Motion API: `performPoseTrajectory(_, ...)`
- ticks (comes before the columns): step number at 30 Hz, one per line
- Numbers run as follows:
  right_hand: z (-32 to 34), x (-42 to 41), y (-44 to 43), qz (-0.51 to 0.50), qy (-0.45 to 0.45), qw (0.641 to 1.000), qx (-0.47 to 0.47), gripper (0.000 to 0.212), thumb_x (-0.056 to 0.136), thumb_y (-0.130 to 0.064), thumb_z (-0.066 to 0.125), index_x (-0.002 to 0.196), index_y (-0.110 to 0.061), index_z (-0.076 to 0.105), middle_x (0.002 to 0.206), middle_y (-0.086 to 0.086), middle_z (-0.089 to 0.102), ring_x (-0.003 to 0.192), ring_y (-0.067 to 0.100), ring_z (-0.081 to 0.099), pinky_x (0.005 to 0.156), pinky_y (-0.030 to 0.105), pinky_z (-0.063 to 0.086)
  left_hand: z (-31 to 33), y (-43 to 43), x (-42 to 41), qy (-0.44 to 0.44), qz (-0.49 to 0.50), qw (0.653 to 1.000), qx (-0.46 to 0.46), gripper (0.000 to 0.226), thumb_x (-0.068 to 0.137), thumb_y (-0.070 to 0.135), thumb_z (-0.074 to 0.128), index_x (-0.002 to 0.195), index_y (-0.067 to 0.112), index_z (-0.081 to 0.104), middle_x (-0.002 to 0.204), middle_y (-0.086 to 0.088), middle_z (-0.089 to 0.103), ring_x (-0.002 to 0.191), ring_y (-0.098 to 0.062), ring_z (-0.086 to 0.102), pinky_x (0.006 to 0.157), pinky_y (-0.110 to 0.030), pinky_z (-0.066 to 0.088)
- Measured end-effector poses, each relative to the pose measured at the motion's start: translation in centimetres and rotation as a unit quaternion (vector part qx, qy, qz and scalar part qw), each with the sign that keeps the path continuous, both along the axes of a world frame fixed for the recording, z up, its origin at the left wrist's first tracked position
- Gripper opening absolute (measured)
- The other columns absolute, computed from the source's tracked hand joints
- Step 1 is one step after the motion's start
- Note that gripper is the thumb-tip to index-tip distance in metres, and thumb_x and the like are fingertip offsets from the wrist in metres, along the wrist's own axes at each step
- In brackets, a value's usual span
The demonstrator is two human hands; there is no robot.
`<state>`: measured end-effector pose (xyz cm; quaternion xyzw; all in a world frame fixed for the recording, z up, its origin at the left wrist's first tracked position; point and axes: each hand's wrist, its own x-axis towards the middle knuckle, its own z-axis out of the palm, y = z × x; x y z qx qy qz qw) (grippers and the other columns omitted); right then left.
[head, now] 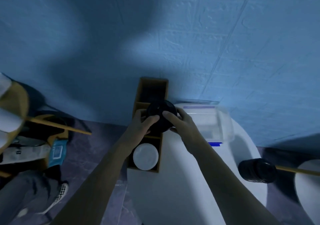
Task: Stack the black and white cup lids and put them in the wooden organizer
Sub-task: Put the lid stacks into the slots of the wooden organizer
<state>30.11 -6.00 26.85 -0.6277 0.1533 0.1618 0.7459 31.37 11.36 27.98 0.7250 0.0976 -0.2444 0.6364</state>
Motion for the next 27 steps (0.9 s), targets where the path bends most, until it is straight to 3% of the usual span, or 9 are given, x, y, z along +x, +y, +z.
performPoseTrajectory(3,-0.2,-0.2,2.4,-0.006,0.018,1.0,0.001,0.057,0.081,-0.04,0.077,0.132,-0.021,0.058,0.12,0.005,0.07,0.103,0.014,0.07,0.074,0.019,0.055,-0.9,2.2,0.3,0.007,-0.004,1.0,-0.012,0.051,0.074,0.051,0.068,0.119,0.034,0.049,0.127,0.005,0.059,0.111,-0.005,0.062,0.094,-0.031,0.053)
performPoseTrajectory(9,-1.1,-0.2,4.9,-0.017,0.03,0.999,-0.009,0.066,0.073,-0.045,0.075,0.132,-0.024,0.055,0.124,0.005,0.066,0.111,0.019,0.067,0.086,0.028,0.059,-1.5,4.3,0.6,0.029,-0.021,0.998,-0.057,0.04,0.095,0.034,0.067,0.132,0.031,0.052,0.126,0.004,0.064,0.099,0.004,0.068,0.075,-0.015,0.054)
performPoseTrajectory(13,-0.6,0.2,5.3,0.012,0.028,0.999,-0.021,0.067,0.073,-0.045,0.074,0.133,-0.024,0.053,0.123,0.002,0.065,0.112,0.018,0.065,0.092,0.03,0.058,-1.4,4.4,0.8,0.025,-0.002,0.998,-0.06,0.02,0.099,0.031,0.058,0.117,0.038,0.057,0.118,0.008,0.066,0.091,0.008,0.069,0.069,-0.011,0.053)
performPoseTrajectory(20,-0.2,0.9,4.9,0.03,0.039,0.998,-0.027,0.069,0.074,-0.049,0.076,0.135,-0.023,0.055,0.124,0.005,0.067,0.113,0.018,0.067,0.096,0.034,0.057,-0.8,4.7,1.2,0.029,-0.016,0.998,-0.061,0.028,0.096,0.04,0.061,0.124,0.039,0.055,0.123,0.009,0.065,0.096,0.007,0.068,0.071,-0.01,0.053)
performPoseTrajectory(25,0.4,1.4,4.7,0.027,0.046,0.999,-0.009,0.052,0.09,-0.038,0.072,0.137,-0.022,0.055,0.125,0.004,0.067,0.114,0.018,0.066,0.087,0.024,0.058,-0.9,5.3,1.6,0.039,-0.042,0.996,-0.063,0.057,0.071,0.06,0.07,0.124,0.049,0.054,0.125,0.019,0.064,0.109,0.005,0.064,0.084,-0.015,0.051)
performPoseTrajectory(27,0.5,1.5,4.8,0.027,0.051,0.998,-0.01,0.052,0.091,-0.038,0.071,0.138,-0.021,0.054,0.126,0.005,0.067,0.115,0.019,0.066,0.084,0.022,0.058,-1.0,5.4,1.8,0.024,-0.044,0.998,-0.047,0.05,0.074,0.059,0.068,0.121,0.05,0.056,0.119,0.021,0.067,0.107,0.008,0.064,0.084,-0.016,0.051)
